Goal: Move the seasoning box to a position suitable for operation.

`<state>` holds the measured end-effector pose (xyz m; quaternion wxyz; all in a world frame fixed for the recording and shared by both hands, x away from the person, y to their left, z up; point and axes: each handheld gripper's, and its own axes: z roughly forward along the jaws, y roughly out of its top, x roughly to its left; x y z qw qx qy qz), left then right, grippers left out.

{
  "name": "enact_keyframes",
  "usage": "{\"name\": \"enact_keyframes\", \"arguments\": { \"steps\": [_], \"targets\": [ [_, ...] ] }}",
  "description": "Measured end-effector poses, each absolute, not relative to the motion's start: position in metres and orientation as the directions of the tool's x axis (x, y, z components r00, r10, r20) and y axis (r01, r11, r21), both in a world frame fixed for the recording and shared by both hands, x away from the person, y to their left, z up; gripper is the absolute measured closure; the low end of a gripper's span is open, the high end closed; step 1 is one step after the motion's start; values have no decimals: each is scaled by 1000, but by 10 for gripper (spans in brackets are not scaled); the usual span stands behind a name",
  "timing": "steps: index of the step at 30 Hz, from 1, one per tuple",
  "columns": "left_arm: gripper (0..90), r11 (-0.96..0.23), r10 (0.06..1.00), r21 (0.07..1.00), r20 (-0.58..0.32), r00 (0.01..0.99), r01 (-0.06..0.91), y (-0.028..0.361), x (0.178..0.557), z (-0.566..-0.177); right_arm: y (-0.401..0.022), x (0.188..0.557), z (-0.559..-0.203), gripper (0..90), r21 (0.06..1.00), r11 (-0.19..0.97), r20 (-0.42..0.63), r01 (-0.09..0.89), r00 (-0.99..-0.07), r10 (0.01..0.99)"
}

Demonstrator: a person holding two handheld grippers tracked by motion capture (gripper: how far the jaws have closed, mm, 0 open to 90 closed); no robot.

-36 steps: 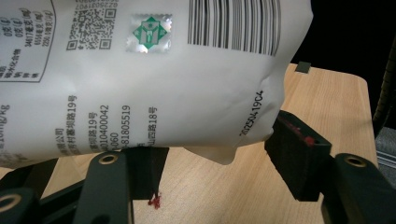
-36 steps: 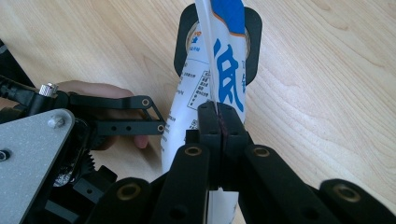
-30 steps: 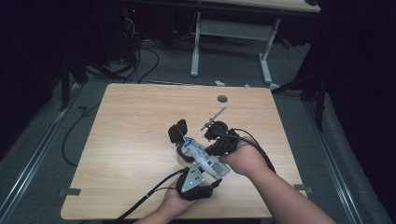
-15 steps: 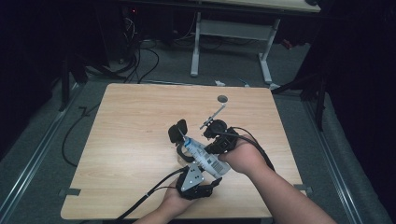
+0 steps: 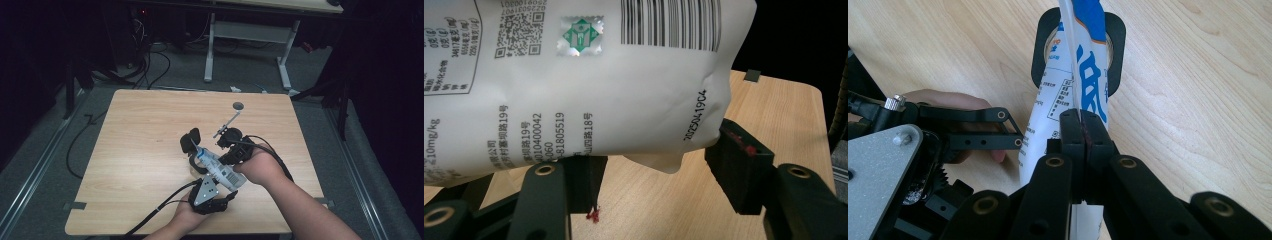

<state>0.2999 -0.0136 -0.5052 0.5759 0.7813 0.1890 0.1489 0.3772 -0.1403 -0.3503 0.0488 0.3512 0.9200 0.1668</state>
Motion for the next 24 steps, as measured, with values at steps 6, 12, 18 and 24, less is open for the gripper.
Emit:
{"name": "enact_keyframes", "arguments": {
  "steps": [6,12,18,24],
  "targets": [
    [430,-261,467,958,16,884,121,-14,300,-504,-140,378,-349,900,339,698,33,630,-750,661],
    [430,-258,467,959,18,884,117,-14,299,-504,-140,379,-348,900,332,700,40,633,-750,660],
    [432,-255,466,960,17,885,116,-14,299,-504,-139,380,-347,900,315,703,44,637,-750,660],
    [437,-256,466,960,22,885,111,-13,299,-504,-138,382,-344,900,291,710,46,641,-751,659]
  ]
}}
